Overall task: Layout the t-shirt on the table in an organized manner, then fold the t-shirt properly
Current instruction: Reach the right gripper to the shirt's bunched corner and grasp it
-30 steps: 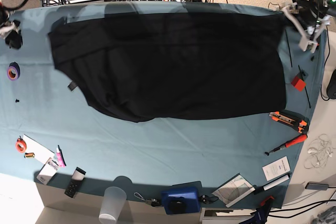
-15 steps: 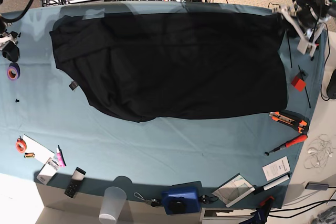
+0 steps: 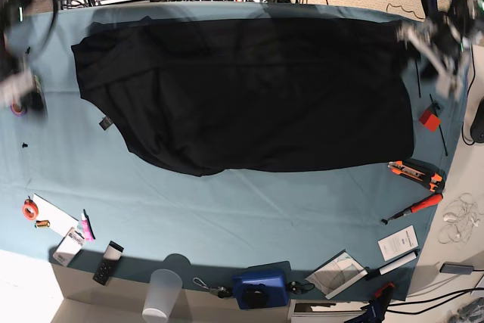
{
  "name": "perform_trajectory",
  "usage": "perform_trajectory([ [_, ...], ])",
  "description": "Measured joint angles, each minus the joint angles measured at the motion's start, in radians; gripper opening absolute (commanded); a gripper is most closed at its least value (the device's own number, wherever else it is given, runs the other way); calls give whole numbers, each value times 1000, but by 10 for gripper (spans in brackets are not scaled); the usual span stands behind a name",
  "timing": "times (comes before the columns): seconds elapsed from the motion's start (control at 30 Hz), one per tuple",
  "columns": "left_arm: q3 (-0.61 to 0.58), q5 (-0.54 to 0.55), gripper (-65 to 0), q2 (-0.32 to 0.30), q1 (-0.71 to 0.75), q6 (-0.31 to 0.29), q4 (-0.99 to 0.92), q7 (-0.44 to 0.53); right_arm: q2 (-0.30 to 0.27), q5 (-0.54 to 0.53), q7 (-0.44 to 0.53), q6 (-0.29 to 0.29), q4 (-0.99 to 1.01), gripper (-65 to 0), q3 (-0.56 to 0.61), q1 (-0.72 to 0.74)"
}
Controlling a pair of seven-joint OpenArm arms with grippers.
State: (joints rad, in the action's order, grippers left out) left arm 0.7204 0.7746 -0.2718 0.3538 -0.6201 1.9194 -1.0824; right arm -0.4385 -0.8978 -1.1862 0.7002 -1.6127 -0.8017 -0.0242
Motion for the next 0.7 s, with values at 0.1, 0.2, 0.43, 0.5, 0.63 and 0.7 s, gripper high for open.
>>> perform_trajectory([
  [0.1,0,-3,-208,-2,-43,0,0,0,-5,196,68,-37,1,-483,150,98],
  [0.2,0,-5,-208,-3,-71,1,0,0,-5,308,82,-64,3,-483,341,184],
  [0.43,0,-7,-208,-3,-73,24,0,14,-9,454,151,-204,106,-485,713,333],
  [0.5,0,-7,-208,-3,-72,24,0,14,-8,454,148,-200,192,-485,797,364],
  [0.63,0,-7,-208,-3,-72,24,0,14,-5,454,129,-201,391,-485,921,419],
  [0.7,0,-7,-208,-3,-72,24,0,14,-4,460,103,-194,469,-485,962,437],
])
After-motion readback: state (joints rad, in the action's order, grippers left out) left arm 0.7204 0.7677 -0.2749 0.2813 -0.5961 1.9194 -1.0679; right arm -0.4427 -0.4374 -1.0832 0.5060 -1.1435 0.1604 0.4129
